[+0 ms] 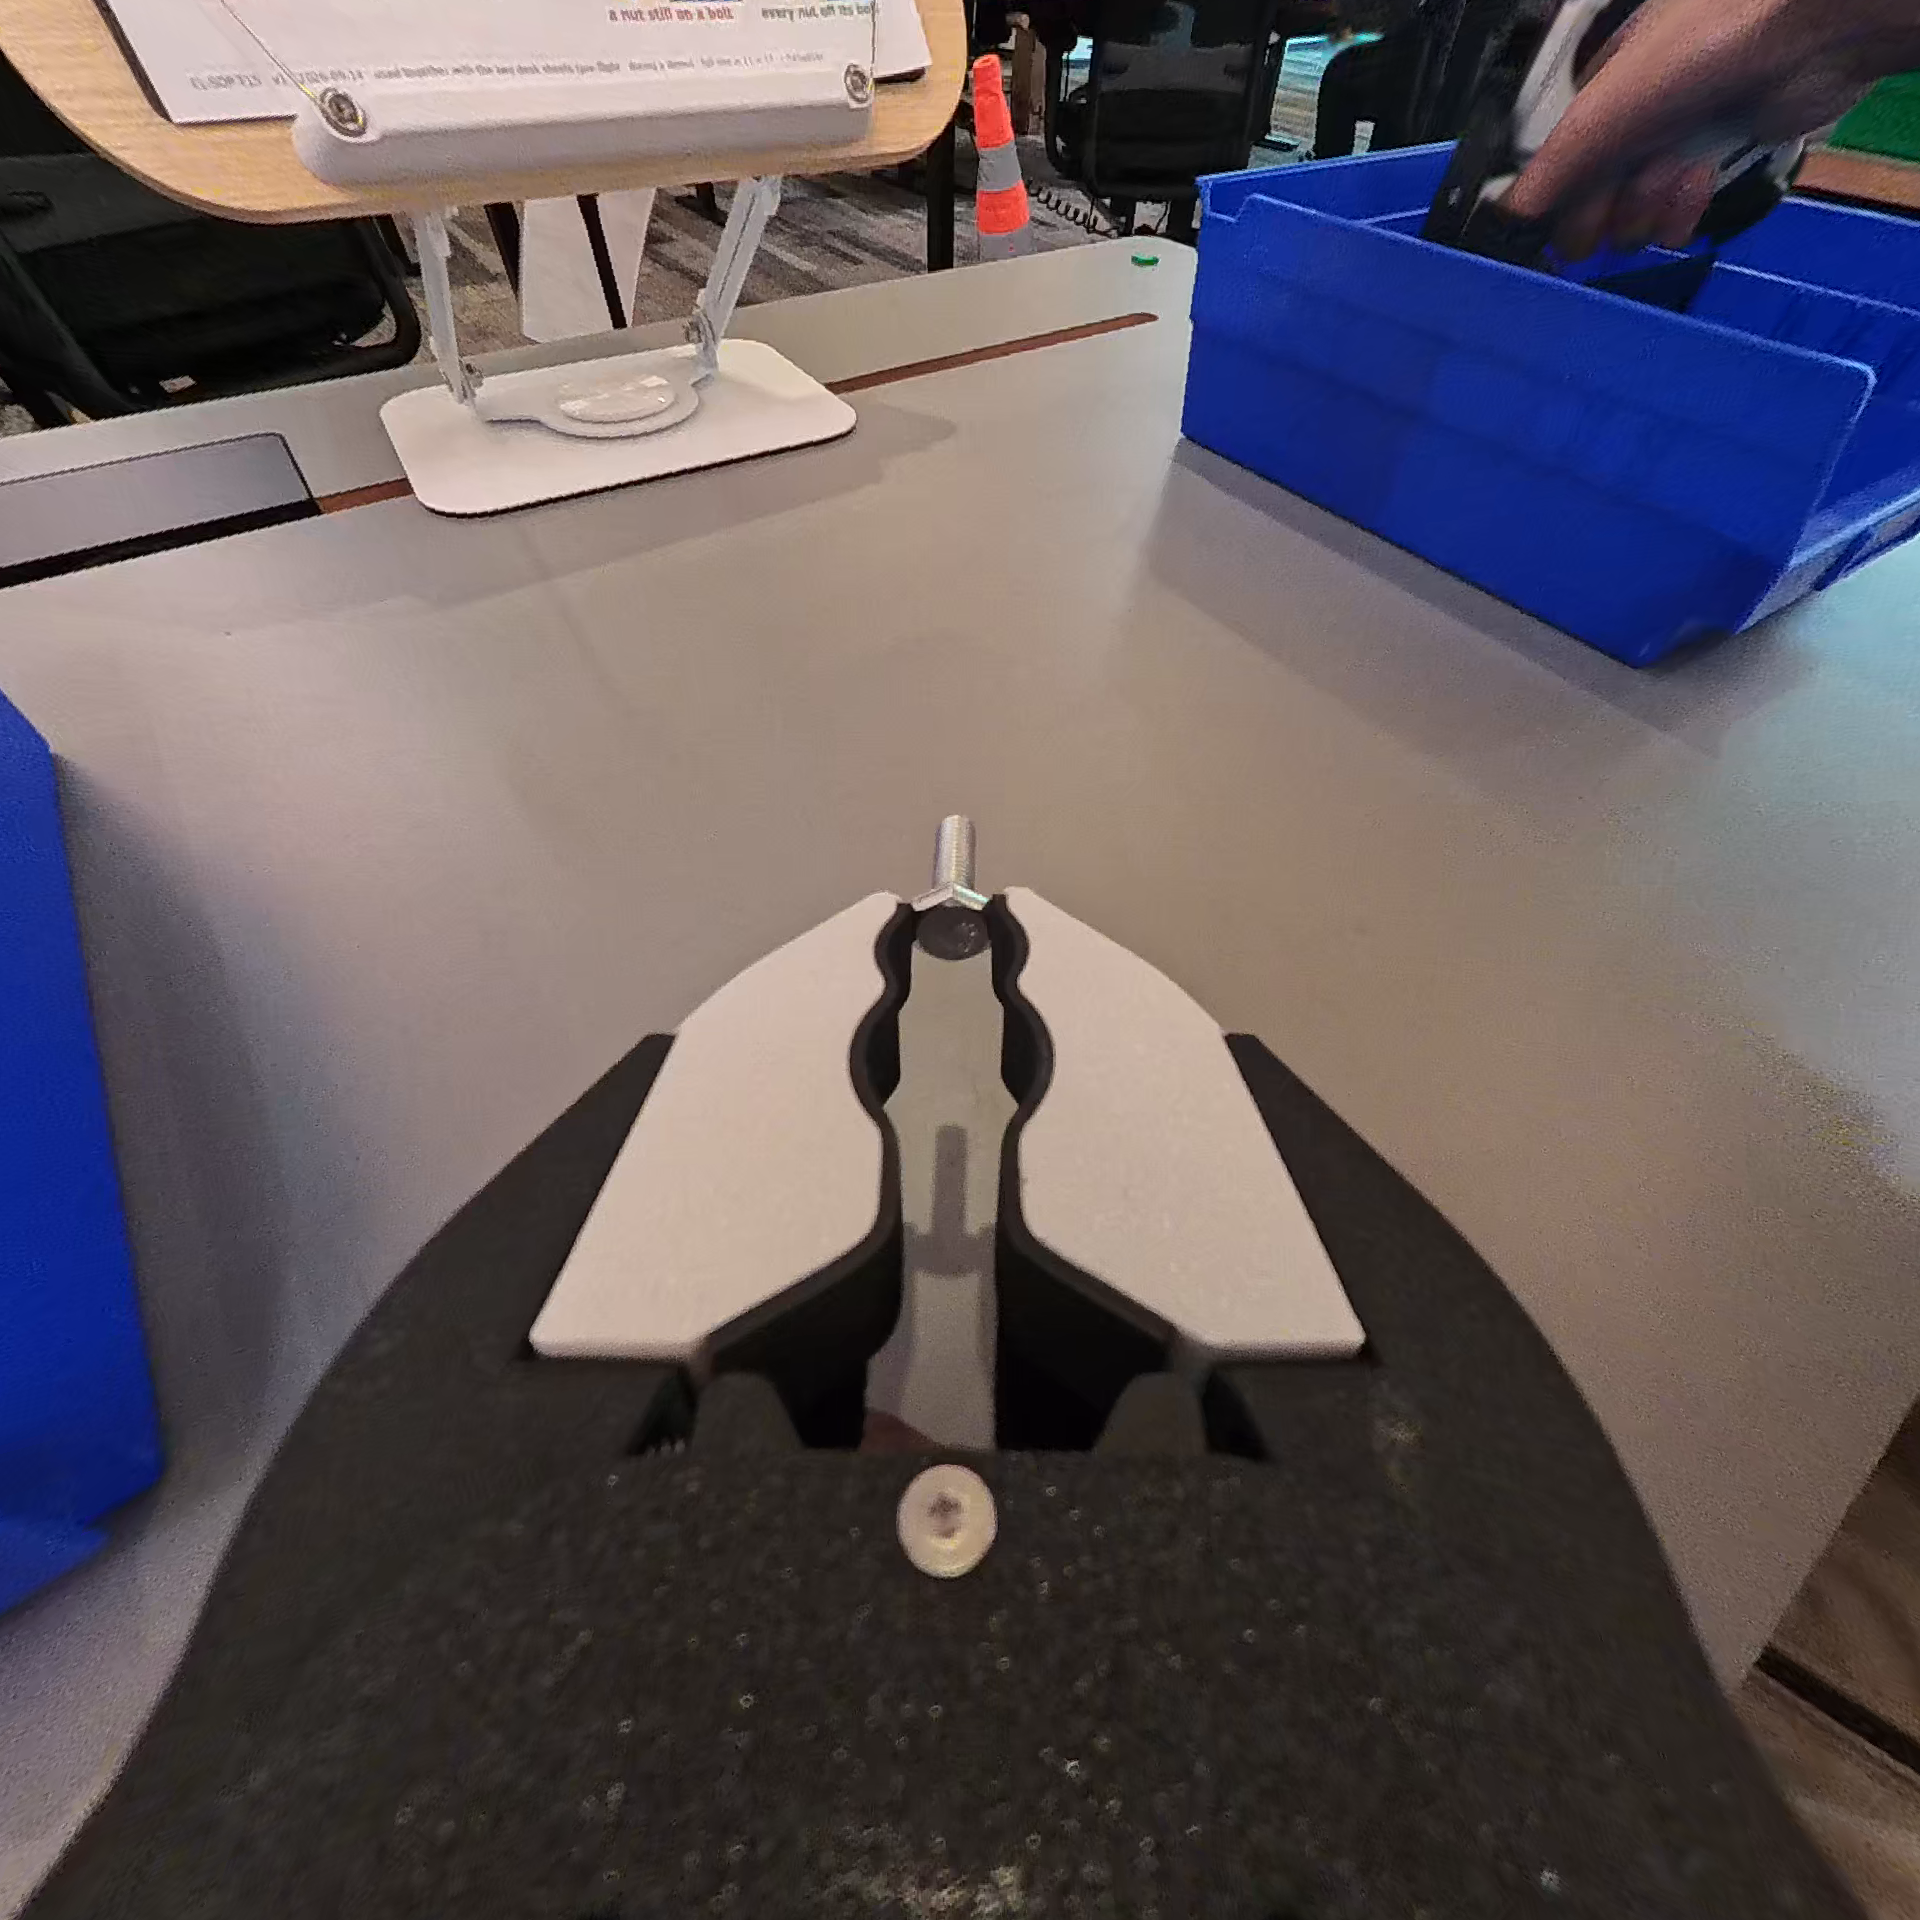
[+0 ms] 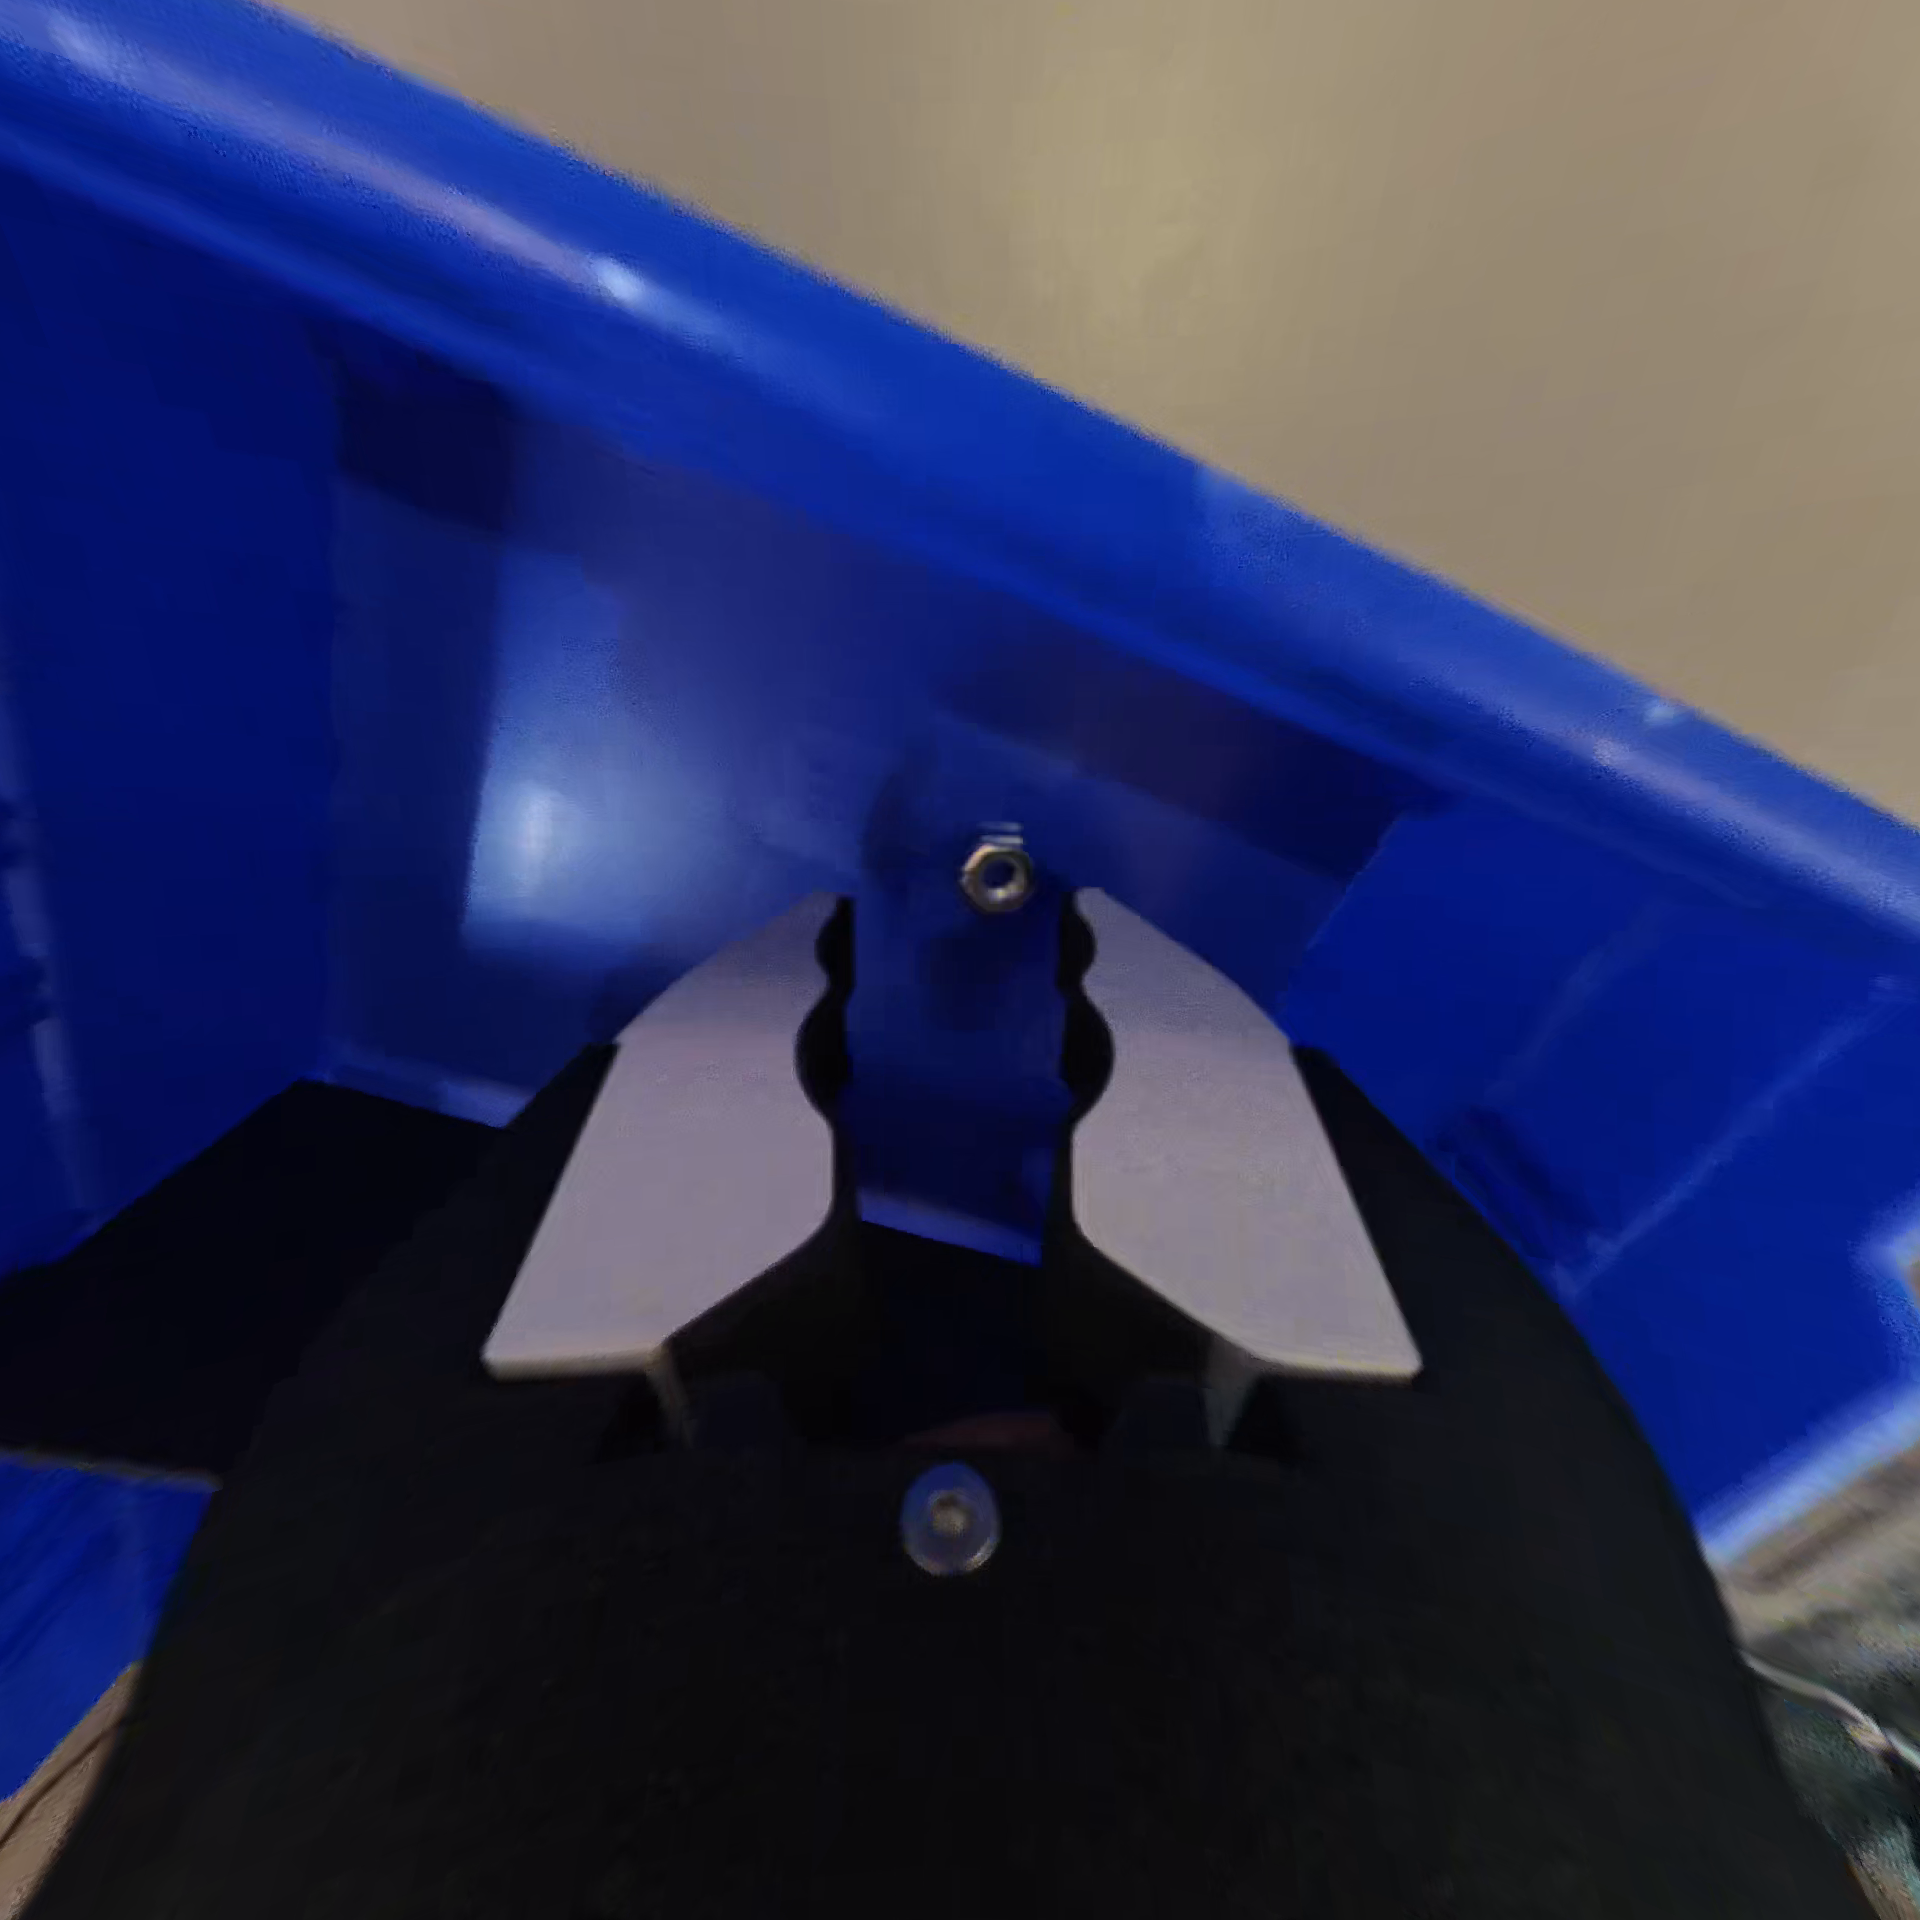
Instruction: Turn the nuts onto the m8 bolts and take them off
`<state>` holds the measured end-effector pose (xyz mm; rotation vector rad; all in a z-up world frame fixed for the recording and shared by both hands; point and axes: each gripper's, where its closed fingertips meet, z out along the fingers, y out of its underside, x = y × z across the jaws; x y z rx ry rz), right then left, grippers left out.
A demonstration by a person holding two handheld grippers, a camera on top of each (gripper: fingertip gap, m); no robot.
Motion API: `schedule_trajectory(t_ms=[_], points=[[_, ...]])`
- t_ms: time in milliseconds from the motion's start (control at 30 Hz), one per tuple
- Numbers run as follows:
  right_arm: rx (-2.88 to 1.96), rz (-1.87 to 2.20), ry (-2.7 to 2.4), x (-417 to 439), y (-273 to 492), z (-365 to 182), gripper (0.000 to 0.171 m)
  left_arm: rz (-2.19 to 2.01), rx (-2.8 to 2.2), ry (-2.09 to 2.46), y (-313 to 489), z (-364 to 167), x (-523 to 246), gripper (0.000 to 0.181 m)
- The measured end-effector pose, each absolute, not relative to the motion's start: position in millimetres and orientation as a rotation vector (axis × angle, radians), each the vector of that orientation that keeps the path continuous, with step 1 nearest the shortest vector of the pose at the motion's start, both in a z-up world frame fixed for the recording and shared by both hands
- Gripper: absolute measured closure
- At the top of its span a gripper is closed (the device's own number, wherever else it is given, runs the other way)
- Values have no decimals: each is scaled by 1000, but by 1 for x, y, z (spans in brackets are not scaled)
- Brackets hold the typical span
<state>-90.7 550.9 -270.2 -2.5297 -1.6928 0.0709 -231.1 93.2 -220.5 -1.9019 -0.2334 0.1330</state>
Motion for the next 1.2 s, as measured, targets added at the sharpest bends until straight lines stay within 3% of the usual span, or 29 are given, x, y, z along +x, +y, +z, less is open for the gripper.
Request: schedule_trajectory(t_ms=[67, 167, 333, 533, 633, 867, 967, 1033, 1100, 1200], points=[[-2408, 128, -1640, -96, 548, -243, 116, 134, -1902, -237, 93, -220, -232, 167], [-2121, 236, -1531, -101, 518, -185, 112, 152, -1901, -248, 92, -220, -238, 167], [-1519, 401, -1266, -109, 383, -107, 106, 197, -1866, -306, 88, -211, -254, 167], [-1396, 480, -1022, -101, 254, -145, 101, 227, -1871, -302, 88, -212, -255, 167], [-1427, 480, -1039, -99, 237, -173, 100, 220, -1877, -291, 90, -213, -250, 167], [-1435, 579, -1194, -106, 229, -180, 104, 210, -1897, -194, 94, -215, -239, 167], [-1462, 834, -1393, -128, 197, -186, 109, 207, -1889, -47, 96, -209, -229, 167], [-1453, 1107, -1558, -141, 167, -184, 124, 184, -1870, 100, 101, -202, -215, 167], [-1418, 1330, -1668, -150, 146, -175, 124, 97, -1836, 253, 103, -195, -197, 167], [-1198, 1296, -1892, -154, 133, -179, 132, -37, -1836, 392, 105, -191, -180, 167]])
